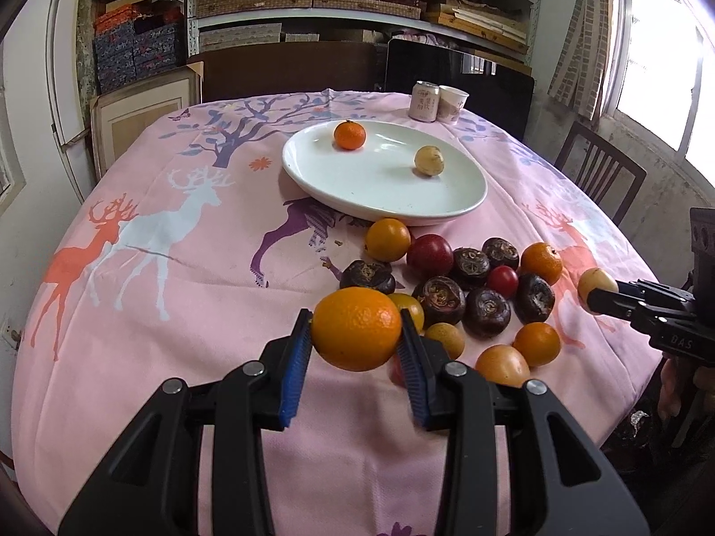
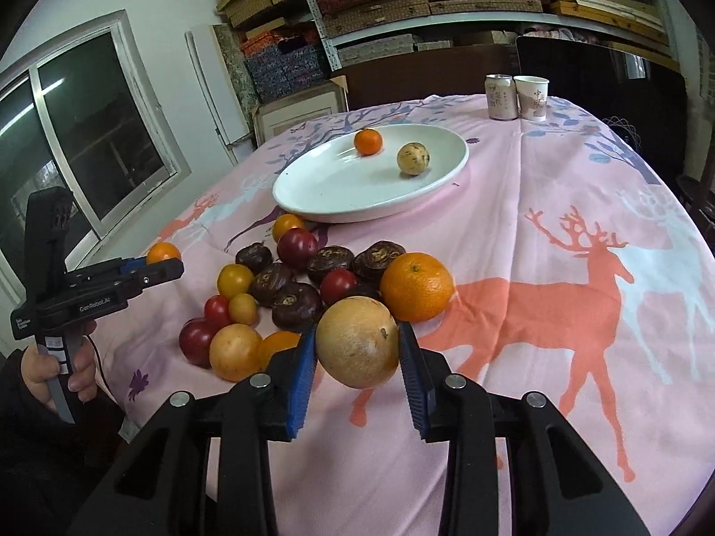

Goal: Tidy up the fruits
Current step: 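Grasp a tangerine with the left tool while the right tool grasps a pale grapefruit-like fruit, then release both held fruits onto the white plate, then grasp a red plum with the left tool while the right tool grasps an orange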

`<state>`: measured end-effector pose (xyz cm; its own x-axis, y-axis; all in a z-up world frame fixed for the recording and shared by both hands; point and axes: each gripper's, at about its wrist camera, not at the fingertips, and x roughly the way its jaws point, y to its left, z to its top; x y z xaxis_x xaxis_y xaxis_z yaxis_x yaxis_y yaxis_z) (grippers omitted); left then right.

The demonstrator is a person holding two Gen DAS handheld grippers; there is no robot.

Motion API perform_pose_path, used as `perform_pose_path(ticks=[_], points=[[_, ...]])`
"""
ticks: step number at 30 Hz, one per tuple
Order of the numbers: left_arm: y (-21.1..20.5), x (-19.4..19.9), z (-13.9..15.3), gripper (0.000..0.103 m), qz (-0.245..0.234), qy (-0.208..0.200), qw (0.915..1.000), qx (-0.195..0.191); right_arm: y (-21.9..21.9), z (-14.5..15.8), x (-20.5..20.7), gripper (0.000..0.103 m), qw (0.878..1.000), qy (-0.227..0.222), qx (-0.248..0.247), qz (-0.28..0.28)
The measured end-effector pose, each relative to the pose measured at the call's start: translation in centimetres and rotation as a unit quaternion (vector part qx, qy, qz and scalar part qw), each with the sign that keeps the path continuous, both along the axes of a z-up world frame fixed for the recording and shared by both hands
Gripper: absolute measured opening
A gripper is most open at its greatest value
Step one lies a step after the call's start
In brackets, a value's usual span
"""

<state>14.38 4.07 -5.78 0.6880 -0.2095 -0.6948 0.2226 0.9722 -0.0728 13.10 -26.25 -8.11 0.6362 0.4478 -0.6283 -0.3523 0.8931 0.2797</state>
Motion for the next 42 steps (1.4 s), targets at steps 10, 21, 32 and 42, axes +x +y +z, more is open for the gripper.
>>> perform_pose_path(ticks=[10, 21, 32, 42], points=[[-1.7, 8.5, 2.0, 0.037, -0.009, 0.007, 0.9999, -0.011, -0.2, 4.5, 7.9, 0.037, 1.000, -0.006, 0.023, -0.006], [-3.7, 22.4, -0.7, 0.043, 0.013, 0.060, 0.9981, 0.001, 7.9, 4.6, 24.9, 0.038, 0.999, 0.035, 0.008, -0.002], [-1.5, 15.0, 3.7, 0.083, 0.026, -0.016, 0.9995, -0.008, 5.4, 8.0, 17.4, 0.053, 0.999, -0.043, -0.004, -0.015], [-3.6, -0.9, -0.5, 0.083, -0.065, 0.006, 0.9973, 0.034, 0.0, 4.5, 2.1, 0.063, 0.996, -0.076, -0.008, -0.039]])
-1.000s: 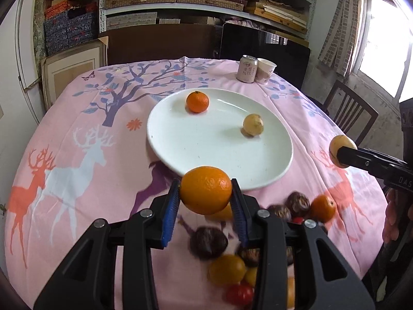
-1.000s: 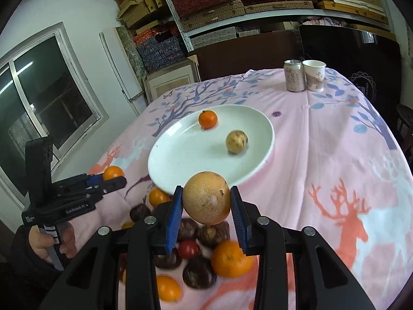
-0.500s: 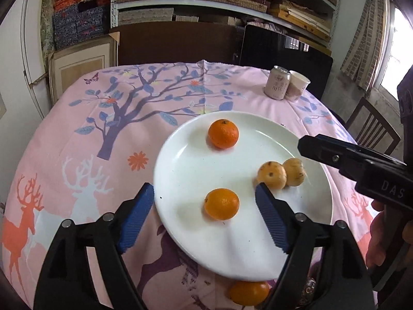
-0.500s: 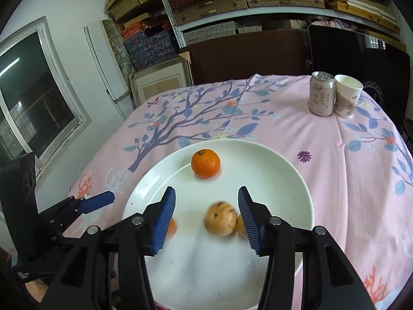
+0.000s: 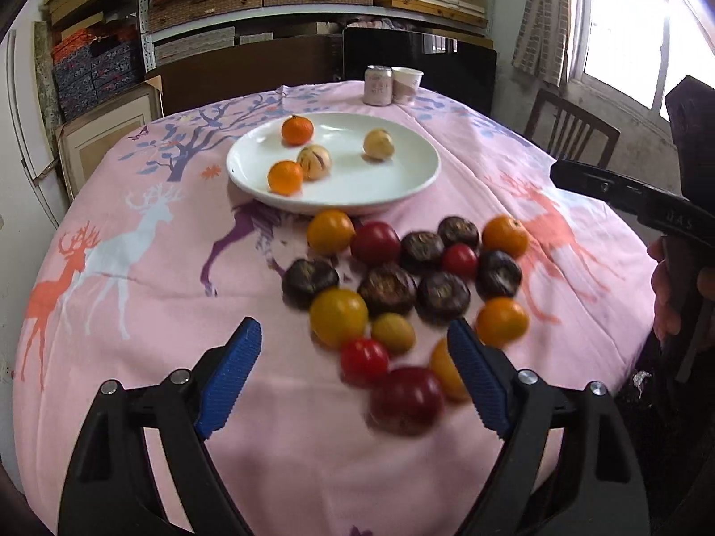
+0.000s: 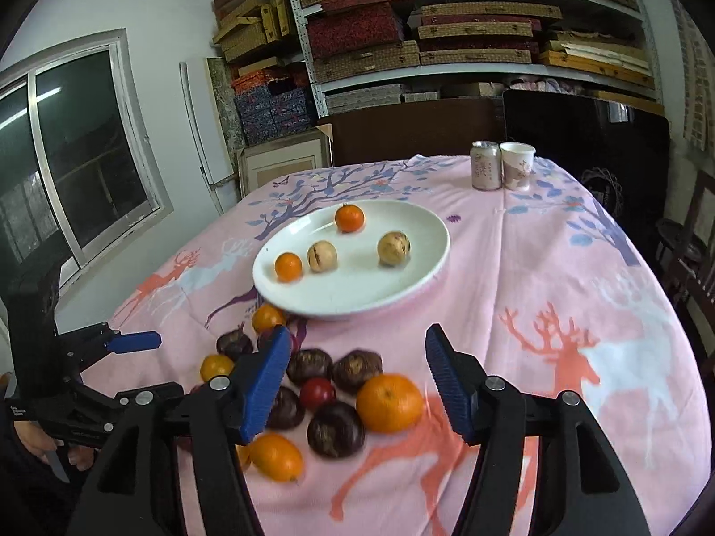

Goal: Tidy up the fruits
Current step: 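Grasp a red plum with the left tool while the right tool grasps an orange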

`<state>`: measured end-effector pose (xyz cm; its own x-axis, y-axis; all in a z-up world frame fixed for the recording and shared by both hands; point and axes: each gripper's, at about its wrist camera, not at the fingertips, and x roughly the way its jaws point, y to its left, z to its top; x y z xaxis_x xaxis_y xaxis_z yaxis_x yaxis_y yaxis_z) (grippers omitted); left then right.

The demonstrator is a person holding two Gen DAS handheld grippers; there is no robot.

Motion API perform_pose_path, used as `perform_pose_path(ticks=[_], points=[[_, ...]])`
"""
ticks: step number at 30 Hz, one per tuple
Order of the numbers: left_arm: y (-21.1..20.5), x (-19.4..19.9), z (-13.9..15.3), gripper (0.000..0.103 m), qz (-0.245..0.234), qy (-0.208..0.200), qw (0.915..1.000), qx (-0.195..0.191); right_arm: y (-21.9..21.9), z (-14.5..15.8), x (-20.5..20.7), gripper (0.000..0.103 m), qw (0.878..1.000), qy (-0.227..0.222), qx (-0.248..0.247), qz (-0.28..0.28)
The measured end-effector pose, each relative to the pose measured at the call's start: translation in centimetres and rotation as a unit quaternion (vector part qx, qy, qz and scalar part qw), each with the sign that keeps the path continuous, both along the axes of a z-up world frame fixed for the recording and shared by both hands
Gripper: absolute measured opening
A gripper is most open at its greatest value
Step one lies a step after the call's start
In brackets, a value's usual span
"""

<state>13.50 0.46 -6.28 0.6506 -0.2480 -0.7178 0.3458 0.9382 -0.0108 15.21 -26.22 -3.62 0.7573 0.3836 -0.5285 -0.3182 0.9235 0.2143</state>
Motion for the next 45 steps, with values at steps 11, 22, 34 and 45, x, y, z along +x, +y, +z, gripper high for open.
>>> perform_pose_path(ticks=[11, 22, 34, 45], points=[[-2.1, -1.8, -3.0, 0.052, -0.005, 0.014, 0.9994, 0.032, -0.8, -3.1, -3.5, 0.063, 0.999, 0.039, 0.015, -0.006], [-0.6, -1.8, -3.7, 0.040, 0.007, 0.023, 0.9991, -0.034, 0.8, -4.1, -3.5, 0.054, 0.997, 0.064, 0.004, 0.039], [0.1, -1.7, -4.8, 0.040, 0.024, 0.031, 0.9982, -0.044, 4.9, -5.3, -4.0, 0.054, 0.991, 0.071, -0.033, 0.107], [2.0, -3.0, -1.8, 0.039, 0.028, 0.003, 0.9967, -0.076, 6.1, -6.6, -2.4, 0.054, 0.990, 0.096, -0.031, 0.096]])
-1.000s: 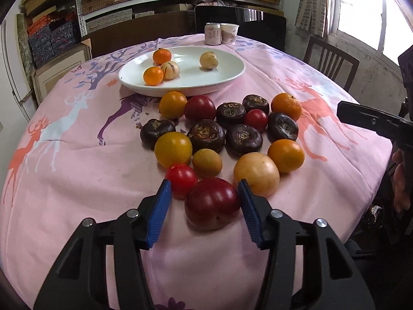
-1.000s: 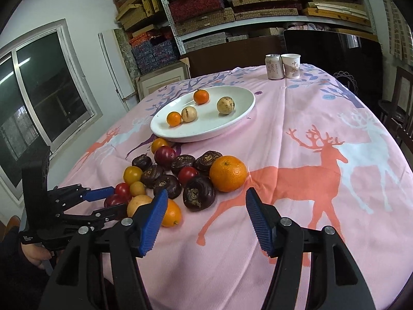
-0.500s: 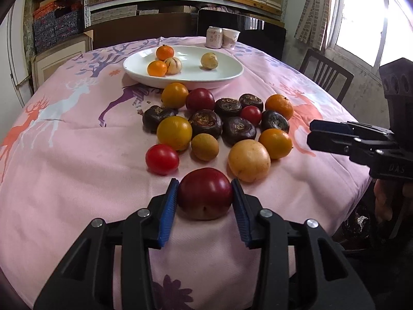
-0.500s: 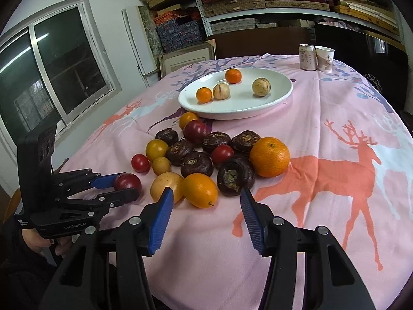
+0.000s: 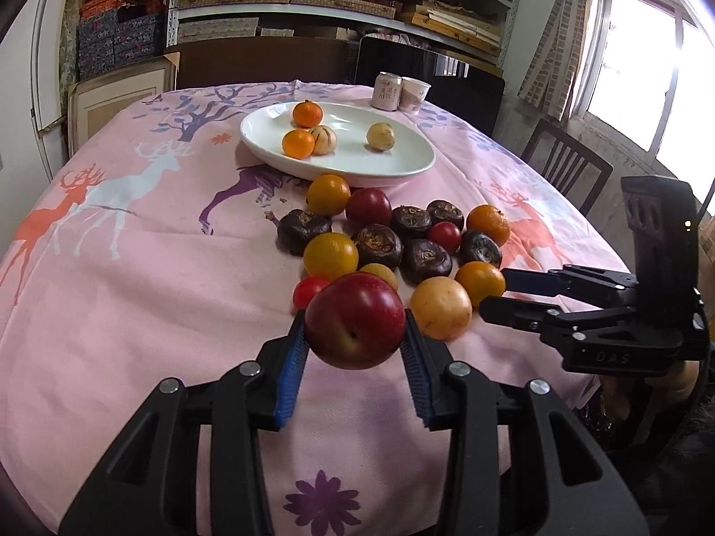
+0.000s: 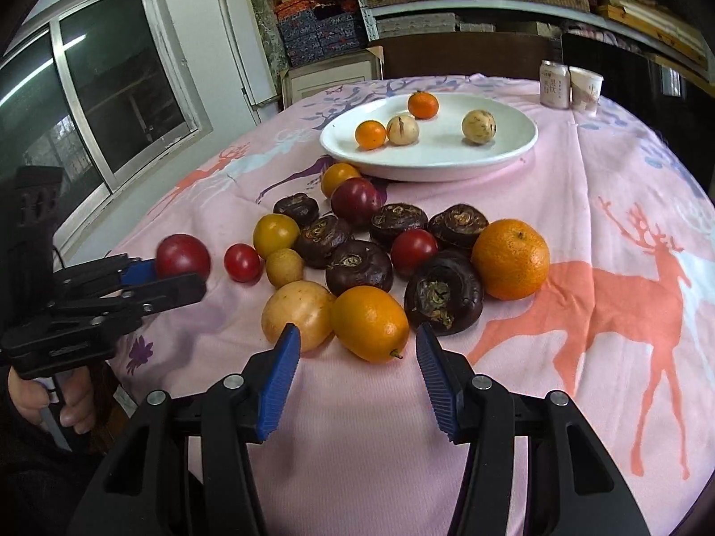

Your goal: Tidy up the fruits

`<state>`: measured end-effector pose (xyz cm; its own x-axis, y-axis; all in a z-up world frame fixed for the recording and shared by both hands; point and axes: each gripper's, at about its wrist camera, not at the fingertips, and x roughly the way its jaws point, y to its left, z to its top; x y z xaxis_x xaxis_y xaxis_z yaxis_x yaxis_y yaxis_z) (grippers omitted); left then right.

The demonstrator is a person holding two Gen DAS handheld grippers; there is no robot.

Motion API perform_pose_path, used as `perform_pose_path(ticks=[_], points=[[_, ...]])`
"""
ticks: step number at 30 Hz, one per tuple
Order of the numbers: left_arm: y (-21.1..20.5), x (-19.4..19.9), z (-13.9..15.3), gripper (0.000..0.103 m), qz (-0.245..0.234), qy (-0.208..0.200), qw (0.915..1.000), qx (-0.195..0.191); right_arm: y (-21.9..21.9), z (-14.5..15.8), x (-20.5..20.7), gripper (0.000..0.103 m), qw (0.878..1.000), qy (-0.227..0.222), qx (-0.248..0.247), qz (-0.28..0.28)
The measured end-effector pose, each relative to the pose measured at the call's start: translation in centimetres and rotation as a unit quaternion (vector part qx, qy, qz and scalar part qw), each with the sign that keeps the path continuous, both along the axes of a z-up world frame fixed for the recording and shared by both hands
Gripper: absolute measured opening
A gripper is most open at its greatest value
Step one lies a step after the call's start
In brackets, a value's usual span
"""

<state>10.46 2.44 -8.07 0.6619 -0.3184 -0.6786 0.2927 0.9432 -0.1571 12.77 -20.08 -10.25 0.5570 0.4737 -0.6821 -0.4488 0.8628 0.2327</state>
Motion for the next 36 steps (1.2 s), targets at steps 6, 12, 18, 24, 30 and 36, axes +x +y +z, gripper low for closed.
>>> perform_pose_path(ticks=[6, 12, 18, 24, 30, 36], points=[[0.2, -0.2, -0.1, 0.039, -0.001, 0.002, 1.0000, -0.002, -0.9, -0.4, 0.7, 0.036, 0.999, 0.006, 0.041, -0.016], [0.2, 0.1, 0.0, 0.039, 0.003, -0.001, 1.0000, -0.007, -1.6, 0.4, -0.1, 0.034, 0.999, -0.011, 0.044, -0.018], [-0.2, 3.2, 2.8, 0.040, -0.012, -0.013, 0.9998, -0.003, -4.2, 5.9, 1.3, 0.033, 0.995, -0.085, 0.028, -0.046], [-2.7, 12.2, 6.7, 0.040, -0.023, -0.035, 0.9989, 0.018, -5.5, 11.3, 9.6, 0.023, 0.992, -0.106, 0.035, -0.054], [-2.1, 21.3, 6.7, 0.040, 0.030, -0.020, 0.9990, 0.028, -3.6, 10.8, 17.7, 0.025, 0.996, -0.065, 0.030, -0.045], [-0.7, 17.0, 7.5, 0.040, 0.008, -0.043, 0.9990, -0.001, -3.5, 6.4, 12.1, 0.051, 0.994, -0.077, -0.072, -0.018]])
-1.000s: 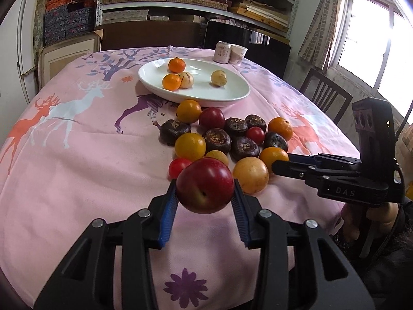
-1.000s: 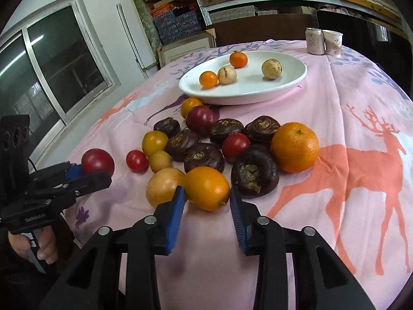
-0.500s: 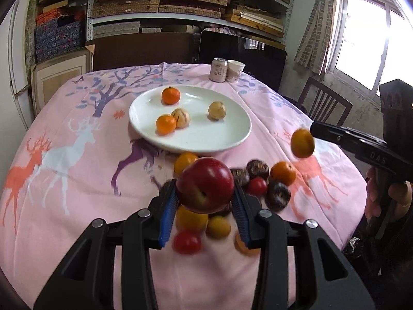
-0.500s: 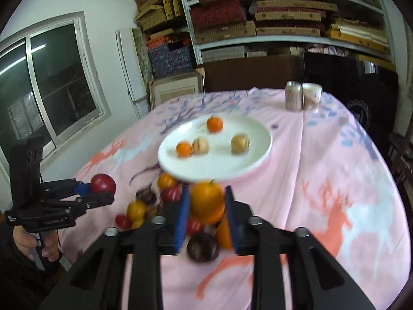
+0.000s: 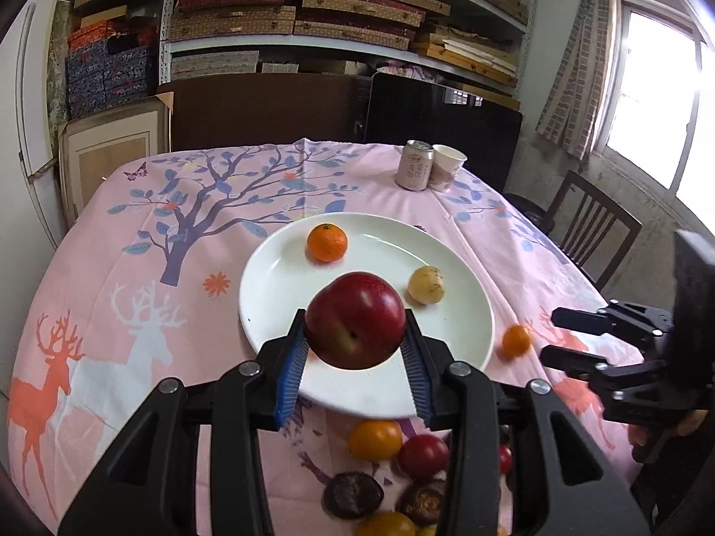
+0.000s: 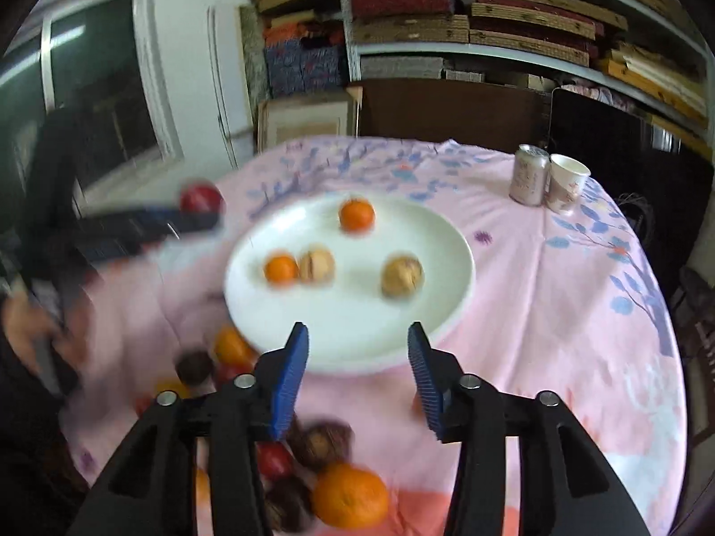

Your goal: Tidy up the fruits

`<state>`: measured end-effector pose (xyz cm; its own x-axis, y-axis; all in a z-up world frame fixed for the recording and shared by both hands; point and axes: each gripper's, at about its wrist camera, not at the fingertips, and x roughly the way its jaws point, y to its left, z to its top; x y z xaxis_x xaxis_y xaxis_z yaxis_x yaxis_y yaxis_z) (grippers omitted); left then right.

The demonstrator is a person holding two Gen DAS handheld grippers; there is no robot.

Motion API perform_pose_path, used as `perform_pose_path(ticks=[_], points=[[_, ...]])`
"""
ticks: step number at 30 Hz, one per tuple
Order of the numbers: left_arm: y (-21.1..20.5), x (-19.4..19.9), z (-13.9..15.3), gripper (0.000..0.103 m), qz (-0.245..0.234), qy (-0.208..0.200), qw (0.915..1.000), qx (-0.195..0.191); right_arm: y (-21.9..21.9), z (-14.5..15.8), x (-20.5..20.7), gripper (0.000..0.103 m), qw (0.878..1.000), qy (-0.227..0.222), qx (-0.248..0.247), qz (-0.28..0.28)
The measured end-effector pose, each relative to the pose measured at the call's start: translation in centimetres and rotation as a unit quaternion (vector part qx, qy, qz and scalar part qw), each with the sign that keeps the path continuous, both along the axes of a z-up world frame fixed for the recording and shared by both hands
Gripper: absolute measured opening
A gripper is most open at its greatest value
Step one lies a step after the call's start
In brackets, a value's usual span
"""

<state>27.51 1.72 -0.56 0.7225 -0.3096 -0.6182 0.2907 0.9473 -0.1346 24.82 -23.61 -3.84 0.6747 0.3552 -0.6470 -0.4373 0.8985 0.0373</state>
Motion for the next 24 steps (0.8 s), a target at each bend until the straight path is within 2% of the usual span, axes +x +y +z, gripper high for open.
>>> perform_pose_path(ticks=[2, 4, 10, 13, 16, 20, 22, 24], points=[[0.4, -2.4, 0.1, 0.040, -0.005, -0.004, 1.0000, -0.007, -1.3, -2.0, 0.1, 0.052, 0.999, 0.005, -0.029, -0.029], [0.8, -3.9, 0.0, 0.040, -0.003, -0.003, 0.9999, -0.014, -2.6, -3.1, 0.7, 0.052, 0.998, 0.009, -0.037, -0.049], [2.0, -7.5, -0.1, 0.040, 0.009, 0.005, 0.9998, -0.018, -4.5, -4.0, 3.8, 0.052, 0.994, 0.007, -0.052, -0.094], [2.5, -8.7, -0.3, 0.040, 0.010, 0.006, 0.9997, -0.020, -6.5, -3.0, 5.7, 0.052, 0.992, 0.010, -0.023, -0.121], [2.8, -9.2, -0.5, 0.040, 0.009, 0.010, 0.9996, -0.026, -8.5, -3.2, 9.0, 0.052, 0.988, 0.035, 0.005, -0.149], [3.0, -8.9, -0.8, 0.040, 0.012, 0.014, 0.9992, -0.036, -6.9, -4.5, 13.1, 0.052, 0.990, 0.052, -0.017, -0.133], [3.1, -8.7, -0.9, 0.040, 0.013, 0.016, 0.9991, -0.037, -5.4, -5.4, 14.3, 0.050, 0.990, 0.061, -0.038, -0.119], [3.2, -8.5, -0.9, 0.040, 0.014, 0.018, 0.9991, -0.036, -4.2, -5.8, 15.2, 0.044, 0.990, 0.051, -0.064, -0.113]])
